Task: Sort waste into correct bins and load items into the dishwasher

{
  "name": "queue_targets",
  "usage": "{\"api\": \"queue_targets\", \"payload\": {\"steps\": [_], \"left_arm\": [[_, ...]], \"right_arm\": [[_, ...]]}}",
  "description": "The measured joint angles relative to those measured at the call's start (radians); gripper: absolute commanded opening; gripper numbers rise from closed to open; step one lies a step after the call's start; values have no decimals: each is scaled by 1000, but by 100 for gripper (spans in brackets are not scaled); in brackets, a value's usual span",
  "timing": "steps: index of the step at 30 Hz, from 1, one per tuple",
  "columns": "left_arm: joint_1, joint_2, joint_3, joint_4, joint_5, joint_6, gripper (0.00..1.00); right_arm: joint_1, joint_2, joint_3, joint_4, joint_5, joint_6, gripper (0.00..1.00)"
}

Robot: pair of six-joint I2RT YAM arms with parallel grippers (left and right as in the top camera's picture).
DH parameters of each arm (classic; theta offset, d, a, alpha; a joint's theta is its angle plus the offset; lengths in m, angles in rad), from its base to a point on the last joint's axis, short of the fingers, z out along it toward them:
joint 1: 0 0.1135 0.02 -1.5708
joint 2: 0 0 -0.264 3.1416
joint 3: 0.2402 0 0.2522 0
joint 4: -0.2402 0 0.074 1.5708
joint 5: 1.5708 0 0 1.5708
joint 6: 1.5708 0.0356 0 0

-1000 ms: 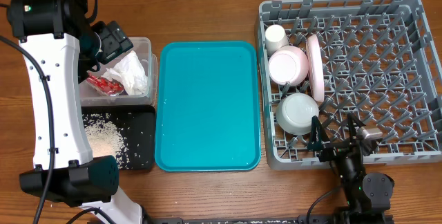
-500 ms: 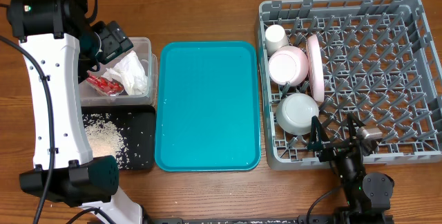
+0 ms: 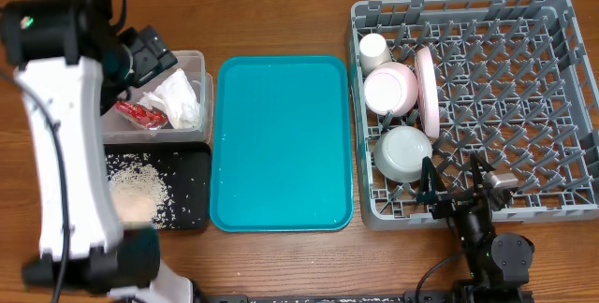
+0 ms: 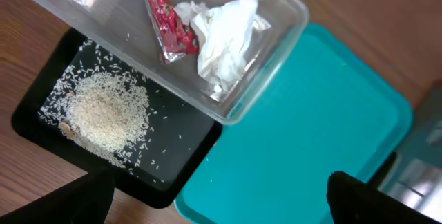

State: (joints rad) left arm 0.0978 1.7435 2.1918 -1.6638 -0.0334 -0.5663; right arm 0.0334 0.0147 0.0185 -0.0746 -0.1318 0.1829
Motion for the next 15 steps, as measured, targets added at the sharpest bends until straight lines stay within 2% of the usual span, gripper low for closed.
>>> {"api": "queue_targets", "payload": {"steps": [8, 12, 15], "left_arm": [[0, -421, -24, 8, -39, 0, 100], [0, -652, -172, 7, -53, -4, 100], [0, -805, -357, 6, -55, -47, 100]], "right_arm": [[0, 0, 0, 0, 0, 0, 100], [0, 0, 0, 1, -2, 0, 100], [0, 0, 0, 0, -2, 0, 100]]}}
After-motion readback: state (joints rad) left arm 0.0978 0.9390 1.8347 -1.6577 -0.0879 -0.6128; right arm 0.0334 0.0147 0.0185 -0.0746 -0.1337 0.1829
